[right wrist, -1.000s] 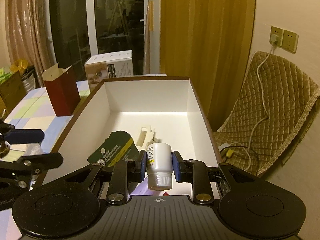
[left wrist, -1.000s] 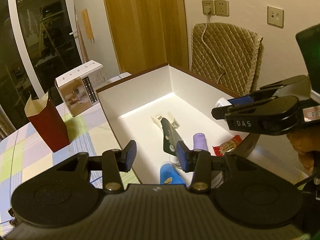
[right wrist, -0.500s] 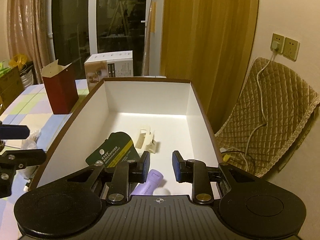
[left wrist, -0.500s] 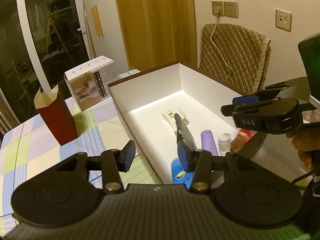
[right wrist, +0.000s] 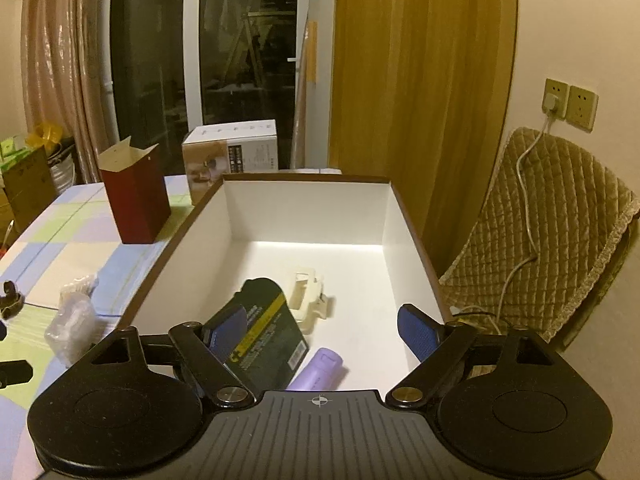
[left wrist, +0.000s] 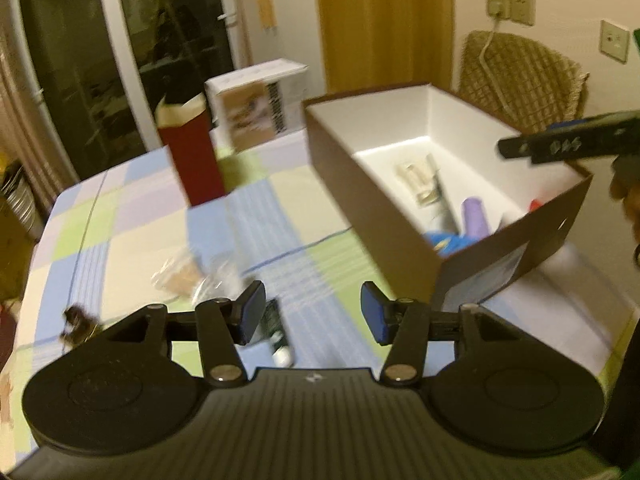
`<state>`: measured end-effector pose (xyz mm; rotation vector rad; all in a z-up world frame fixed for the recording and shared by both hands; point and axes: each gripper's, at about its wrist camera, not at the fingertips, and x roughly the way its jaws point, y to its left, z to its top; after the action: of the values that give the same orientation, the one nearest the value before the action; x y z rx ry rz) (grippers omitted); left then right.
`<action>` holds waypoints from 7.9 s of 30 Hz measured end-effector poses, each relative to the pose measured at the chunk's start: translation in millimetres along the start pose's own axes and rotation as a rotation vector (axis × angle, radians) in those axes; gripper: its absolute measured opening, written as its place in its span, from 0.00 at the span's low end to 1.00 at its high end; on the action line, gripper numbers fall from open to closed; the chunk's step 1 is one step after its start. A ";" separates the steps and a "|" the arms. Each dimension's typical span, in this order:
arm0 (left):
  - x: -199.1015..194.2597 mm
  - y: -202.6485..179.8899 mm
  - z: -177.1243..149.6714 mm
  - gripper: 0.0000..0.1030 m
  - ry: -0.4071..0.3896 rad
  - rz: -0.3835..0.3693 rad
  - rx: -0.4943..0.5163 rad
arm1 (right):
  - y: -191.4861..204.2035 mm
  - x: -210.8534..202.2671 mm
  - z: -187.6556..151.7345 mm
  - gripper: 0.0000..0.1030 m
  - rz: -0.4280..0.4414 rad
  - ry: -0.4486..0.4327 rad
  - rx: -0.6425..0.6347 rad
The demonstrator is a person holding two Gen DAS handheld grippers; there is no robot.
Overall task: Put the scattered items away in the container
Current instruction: 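Move both tools back to the items left on the table, then grasp the green ointment tube with the right tool while the left tool grasps the clear plastic box, then carry the green tube and clear box with both tools over the box, then open both tools to drop the tube and clear box into the box, then move both tools back to the scrunchie and swab bag, then grasp the brown scrunchie with the left tool while the right tool grasps the cotton swab bag, then carry the scrunchie and swab bag with both tools over the box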
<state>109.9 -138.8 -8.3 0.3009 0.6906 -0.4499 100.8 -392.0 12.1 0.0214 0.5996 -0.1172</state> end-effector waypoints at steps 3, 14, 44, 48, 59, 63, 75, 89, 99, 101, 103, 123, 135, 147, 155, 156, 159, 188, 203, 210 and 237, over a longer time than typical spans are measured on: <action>-3.1 12.6 -13.2 0.46 0.018 0.024 -0.009 | 8.1 -5.1 1.3 0.85 0.010 -0.009 -0.003; -12.0 46.7 -41.3 0.46 0.034 0.081 -0.056 | 71.6 -50.0 -2.3 0.85 0.126 -0.106 -0.022; -1.5 131.6 -74.7 0.83 0.063 0.109 -0.273 | 221.7 41.9 -79.3 0.62 0.233 0.139 -0.177; 4.6 135.0 -74.5 0.83 0.064 0.107 -0.272 | 226.9 66.5 -84.2 0.53 0.211 0.171 -0.167; 16.2 139.4 -72.3 0.83 0.052 0.111 -0.274 | 234.8 96.0 -88.9 0.34 0.202 0.212 -0.139; 19.1 137.3 -69.6 0.82 0.041 0.103 -0.261 | 229.7 95.1 -88.2 0.18 0.208 0.212 -0.155; 63.6 100.2 -29.9 0.77 0.014 -0.005 -0.146 | 192.8 65.2 -82.9 0.17 0.183 0.211 -0.173; 120.3 78.5 -21.3 0.28 0.105 0.008 -0.095 | 188.4 53.1 -80.6 0.16 0.198 0.197 -0.176; 76.3 82.3 -14.9 0.24 0.076 0.029 -0.084 | 180.9 10.0 -55.2 0.16 0.211 0.073 -0.192; 64.1 80.5 -7.7 0.24 0.058 0.029 -0.079 | 171.7 -2.8 -46.3 0.16 0.196 0.033 -0.188; 50.4 75.6 3.5 0.24 0.031 0.022 -0.071 | 158.4 -14.0 -36.8 0.16 0.171 -0.002 -0.176; 43.4 -79.8 113.0 0.24 -0.112 -0.241 0.114 | 3.9 -14.4 -7.1 0.17 -0.080 0.016 0.075; 65.6 -89.6 101.7 0.47 -0.113 -0.208 0.122 | -5.9 5.4 -8.0 0.17 -0.071 0.038 0.112; 50.4 -56.5 93.3 0.47 -0.108 -0.154 0.070 | -0.6 13.7 -8.6 0.17 -0.083 0.038 0.087; 48.9 -41.6 86.2 0.47 -0.088 -0.134 0.040 | 7.8 15.2 -10.0 0.17 -0.078 0.027 0.056; 48.7 -39.4 85.2 0.47 -0.086 -0.131 0.037 | 8.9 14.8 -10.0 0.17 -0.076 0.026 0.052; 47.5 -32.0 81.8 0.47 -0.080 -0.118 0.029 | 12.7 12.3 -9.3 0.17 -0.069 0.016 0.038; 16.7 179.0 -41.6 0.55 0.033 0.251 -0.237 | 215.9 24.8 12.5 0.96 0.299 -0.121 -0.207; 90.9 240.7 -67.4 0.63 0.100 0.281 -0.282 | 272.6 146.4 -29.7 0.96 0.351 0.055 -0.347; 105.9 250.6 -74.3 0.55 0.125 0.283 -0.317 | 290.1 187.0 -40.1 0.78 0.380 0.123 -0.391; 76.7 212.3 -53.8 0.10 0.052 0.248 -0.241 | 257.1 116.0 -20.8 0.26 0.292 0.127 -0.335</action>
<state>237.5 43.6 -74.0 0.1676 0.7400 -0.1209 214.0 -147.5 -74.2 -0.2087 0.7300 0.2706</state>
